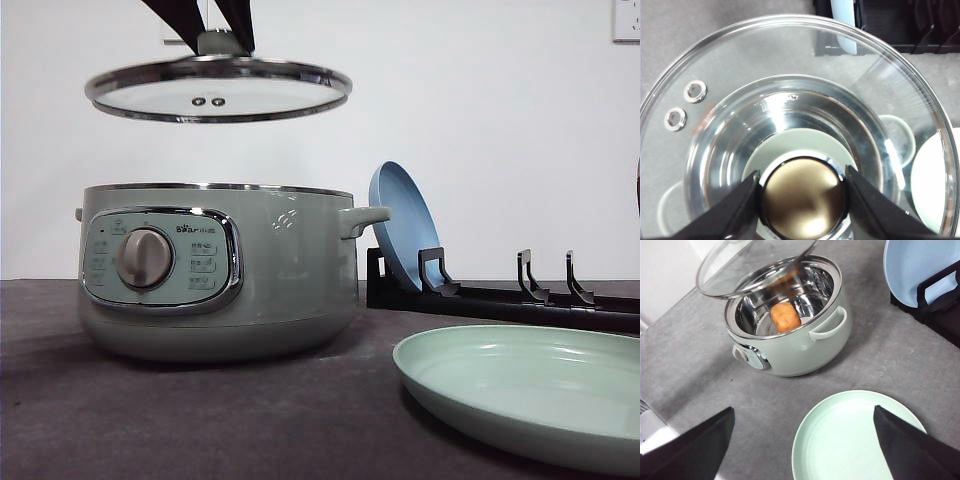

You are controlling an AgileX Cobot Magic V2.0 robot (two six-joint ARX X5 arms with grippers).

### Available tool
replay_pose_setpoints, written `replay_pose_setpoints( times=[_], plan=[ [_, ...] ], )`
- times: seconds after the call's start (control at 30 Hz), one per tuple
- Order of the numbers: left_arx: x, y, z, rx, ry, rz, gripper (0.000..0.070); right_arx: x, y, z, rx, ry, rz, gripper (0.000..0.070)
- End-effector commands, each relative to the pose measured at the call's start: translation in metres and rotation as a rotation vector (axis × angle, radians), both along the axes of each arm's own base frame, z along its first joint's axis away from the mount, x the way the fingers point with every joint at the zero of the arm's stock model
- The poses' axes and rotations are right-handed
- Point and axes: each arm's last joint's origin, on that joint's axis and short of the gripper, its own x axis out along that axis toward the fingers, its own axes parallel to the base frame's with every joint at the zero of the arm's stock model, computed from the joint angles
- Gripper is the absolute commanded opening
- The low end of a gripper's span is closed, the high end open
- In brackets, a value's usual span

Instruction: Transfer potato from steamer to green plate

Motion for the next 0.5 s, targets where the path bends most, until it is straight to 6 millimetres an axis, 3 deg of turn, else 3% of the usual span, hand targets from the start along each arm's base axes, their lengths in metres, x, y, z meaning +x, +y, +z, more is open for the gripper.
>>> replay_pose_setpoints(
  times=[0.0,0.47],
  plan=[
    [-0.009,0.005,0.024,-0.054,-0.09,0.007,0.0,0.001,0.0,0.003,0.011,-0.006,-0.001,0.0561],
    [-0.017,0.032,0.039,-0.064,-0.133,0.071,0.0,0.0,0.0,0.003,0.011,-0.006,-0.001,0.0561]
  ],
)
